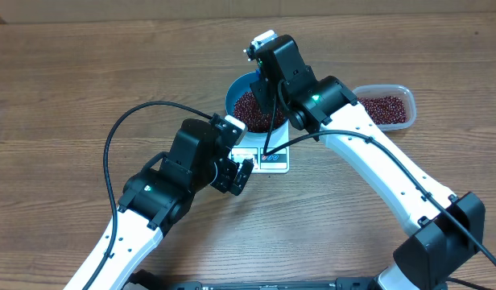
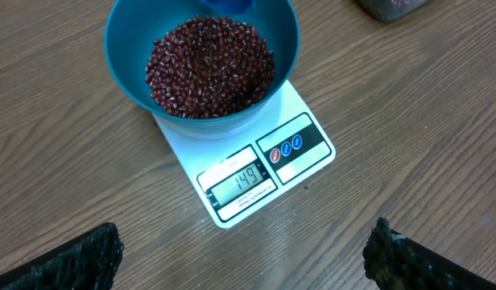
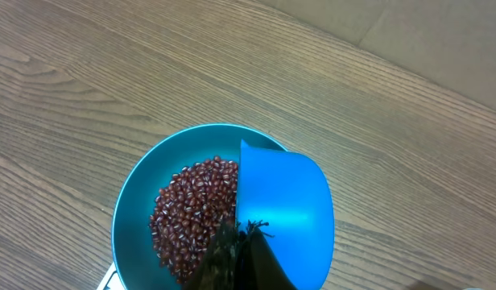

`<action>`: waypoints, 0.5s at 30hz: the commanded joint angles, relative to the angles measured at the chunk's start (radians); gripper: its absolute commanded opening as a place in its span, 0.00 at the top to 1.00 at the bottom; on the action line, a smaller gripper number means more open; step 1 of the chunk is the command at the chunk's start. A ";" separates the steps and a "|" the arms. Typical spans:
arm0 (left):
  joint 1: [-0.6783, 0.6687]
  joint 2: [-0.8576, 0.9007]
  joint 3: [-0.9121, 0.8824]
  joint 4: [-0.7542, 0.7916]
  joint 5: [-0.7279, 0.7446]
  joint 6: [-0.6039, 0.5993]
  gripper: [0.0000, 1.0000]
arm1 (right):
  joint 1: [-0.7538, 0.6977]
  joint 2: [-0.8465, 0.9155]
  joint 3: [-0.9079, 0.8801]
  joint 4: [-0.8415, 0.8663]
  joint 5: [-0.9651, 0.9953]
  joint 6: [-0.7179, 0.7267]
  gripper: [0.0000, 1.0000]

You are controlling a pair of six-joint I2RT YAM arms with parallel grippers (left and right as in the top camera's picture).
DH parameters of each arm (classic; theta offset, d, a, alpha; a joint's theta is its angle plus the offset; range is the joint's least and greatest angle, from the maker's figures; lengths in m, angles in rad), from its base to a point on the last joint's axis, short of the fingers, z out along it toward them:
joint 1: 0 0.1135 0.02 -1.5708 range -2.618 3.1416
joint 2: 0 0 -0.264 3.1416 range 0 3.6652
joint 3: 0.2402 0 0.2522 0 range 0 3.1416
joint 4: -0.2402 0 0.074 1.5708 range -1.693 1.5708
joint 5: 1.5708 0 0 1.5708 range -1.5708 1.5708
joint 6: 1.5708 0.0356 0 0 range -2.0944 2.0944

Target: Scoop item into bowl and weigh 150g on scale

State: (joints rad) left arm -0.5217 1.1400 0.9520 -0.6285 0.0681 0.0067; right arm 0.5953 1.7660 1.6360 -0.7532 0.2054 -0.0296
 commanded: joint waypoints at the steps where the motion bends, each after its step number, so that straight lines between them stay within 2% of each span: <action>1: 0.006 0.006 0.019 0.005 0.003 0.016 0.01 | -0.002 -0.025 0.009 0.003 -0.025 0.003 0.96; 6: 0.006 0.006 0.019 0.005 0.003 0.016 0.00 | -0.017 -0.025 0.009 0.003 -0.157 0.016 0.96; 15: 0.006 0.006 0.019 0.005 0.003 0.016 0.01 | -0.046 -0.025 0.009 0.002 -0.211 0.030 0.96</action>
State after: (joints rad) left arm -0.5217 1.1404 0.9520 -0.6285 0.0681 0.0067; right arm 0.5556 1.7664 1.6360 -0.7532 0.0250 -0.0101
